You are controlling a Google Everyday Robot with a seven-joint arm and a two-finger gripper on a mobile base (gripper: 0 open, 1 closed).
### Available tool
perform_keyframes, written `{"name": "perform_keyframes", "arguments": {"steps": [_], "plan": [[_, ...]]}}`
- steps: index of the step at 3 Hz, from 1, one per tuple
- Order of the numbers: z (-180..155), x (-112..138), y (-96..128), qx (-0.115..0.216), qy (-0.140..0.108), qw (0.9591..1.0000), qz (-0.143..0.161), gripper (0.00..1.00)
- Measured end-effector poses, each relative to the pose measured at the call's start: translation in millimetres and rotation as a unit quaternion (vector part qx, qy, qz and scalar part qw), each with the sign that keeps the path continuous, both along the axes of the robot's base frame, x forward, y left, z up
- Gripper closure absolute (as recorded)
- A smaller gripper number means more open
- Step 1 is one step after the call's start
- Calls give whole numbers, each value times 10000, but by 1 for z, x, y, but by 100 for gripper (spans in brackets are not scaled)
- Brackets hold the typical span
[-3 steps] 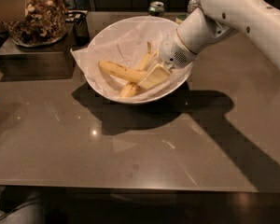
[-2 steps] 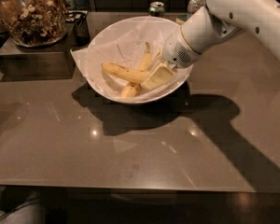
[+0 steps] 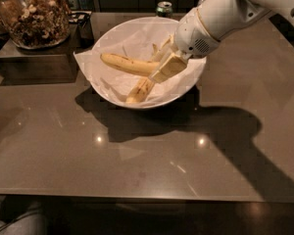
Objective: Pick banana from white bowl
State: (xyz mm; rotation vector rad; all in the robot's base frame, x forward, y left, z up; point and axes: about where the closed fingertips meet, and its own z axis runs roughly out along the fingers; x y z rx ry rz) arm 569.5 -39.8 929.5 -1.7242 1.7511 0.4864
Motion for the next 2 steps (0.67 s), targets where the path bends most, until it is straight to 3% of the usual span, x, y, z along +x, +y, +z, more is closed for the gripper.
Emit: {"name": "perform_keyframes", "arguments": {"steps": [1,2], "plan": [[27,-29,-8,32,46,9997,256,100],[47,-57,-21,265,35,9989,390,100]]}}
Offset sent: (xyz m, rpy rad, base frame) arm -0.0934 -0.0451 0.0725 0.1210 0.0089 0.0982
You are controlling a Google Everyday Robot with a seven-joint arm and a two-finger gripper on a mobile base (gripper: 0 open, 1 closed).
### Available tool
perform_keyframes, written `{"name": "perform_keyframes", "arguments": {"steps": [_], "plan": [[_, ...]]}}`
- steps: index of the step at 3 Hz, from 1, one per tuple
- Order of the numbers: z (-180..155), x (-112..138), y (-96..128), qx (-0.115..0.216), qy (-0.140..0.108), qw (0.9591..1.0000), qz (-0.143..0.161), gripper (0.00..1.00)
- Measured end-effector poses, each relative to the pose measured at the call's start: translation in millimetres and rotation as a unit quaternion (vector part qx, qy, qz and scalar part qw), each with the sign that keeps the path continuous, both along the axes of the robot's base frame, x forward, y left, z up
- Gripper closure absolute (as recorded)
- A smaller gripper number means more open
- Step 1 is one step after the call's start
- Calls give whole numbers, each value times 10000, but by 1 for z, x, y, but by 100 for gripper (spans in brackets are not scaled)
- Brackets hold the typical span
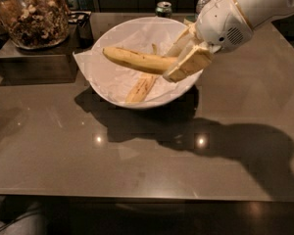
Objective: Pick banana from white bowl
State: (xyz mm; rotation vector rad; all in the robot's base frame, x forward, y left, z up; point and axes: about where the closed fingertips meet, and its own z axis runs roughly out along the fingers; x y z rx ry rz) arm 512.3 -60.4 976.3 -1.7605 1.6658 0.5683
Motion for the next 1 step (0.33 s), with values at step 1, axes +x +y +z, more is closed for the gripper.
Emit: {"name": "perform_keyframes", "arguments": {"steps": [1], "plan": [[2,-2,-2,42,11,10000,-9,100]]}}
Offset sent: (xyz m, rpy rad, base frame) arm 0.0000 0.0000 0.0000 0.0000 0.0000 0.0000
